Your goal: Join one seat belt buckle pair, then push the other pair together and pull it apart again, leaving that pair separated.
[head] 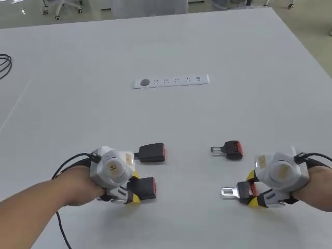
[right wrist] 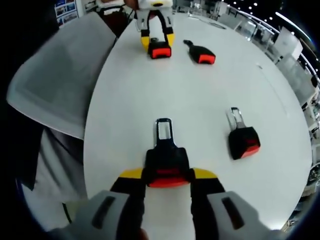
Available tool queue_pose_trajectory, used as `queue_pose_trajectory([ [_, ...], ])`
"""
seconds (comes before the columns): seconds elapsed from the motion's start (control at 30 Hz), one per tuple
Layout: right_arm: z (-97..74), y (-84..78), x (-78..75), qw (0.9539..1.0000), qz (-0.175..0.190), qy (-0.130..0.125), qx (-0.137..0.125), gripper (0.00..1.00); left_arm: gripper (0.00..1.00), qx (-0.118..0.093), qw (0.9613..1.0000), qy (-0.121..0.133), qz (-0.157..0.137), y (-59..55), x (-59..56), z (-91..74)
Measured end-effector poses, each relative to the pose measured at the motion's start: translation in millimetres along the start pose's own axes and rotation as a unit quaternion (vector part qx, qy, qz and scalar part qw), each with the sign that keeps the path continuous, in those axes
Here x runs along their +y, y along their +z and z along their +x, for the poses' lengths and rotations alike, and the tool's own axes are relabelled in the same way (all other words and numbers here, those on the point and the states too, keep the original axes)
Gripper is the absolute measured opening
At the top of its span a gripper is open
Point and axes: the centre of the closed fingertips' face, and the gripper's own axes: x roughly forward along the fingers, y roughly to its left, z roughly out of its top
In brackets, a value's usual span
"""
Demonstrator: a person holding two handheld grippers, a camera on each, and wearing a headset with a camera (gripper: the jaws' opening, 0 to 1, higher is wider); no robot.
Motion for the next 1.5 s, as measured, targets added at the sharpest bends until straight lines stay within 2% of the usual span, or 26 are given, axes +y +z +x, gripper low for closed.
queue_pose_trajectory([
  [0.1,1.8,-0.1,-1.0,0.9998,0.015,0.010,-0.004,0.36,0.34,0.006,0.9999,-0.004,0.014,0.3,-0.5,0.8],
  [0.27,1.9,0.2,-0.6,0.9998,0.005,0.017,-0.005,0.35,0.34,0.006,0.9997,-0.008,0.023,-0.3,-1.2,1.0],
  [0.73,4.1,5.7,-2.0,0.9998,0.012,0.011,-0.010,0.35,0.34,0.006,0.9996,-0.014,0.024,0.6,-1.3,1.5],
  [1.1,15.0,32.5,-2.9,0.9997,0.007,0.005,-0.023,0.35,0.34,0.002,0.9995,-0.018,0.025,0.5,-1.6,1.6],
  [1.5,29.8,66.1,-0.3,0.9991,-0.001,0.009,-0.041,0.35,0.34,0.010,0.9991,-0.023,0.036,0.5,-1.7,2.4],
])
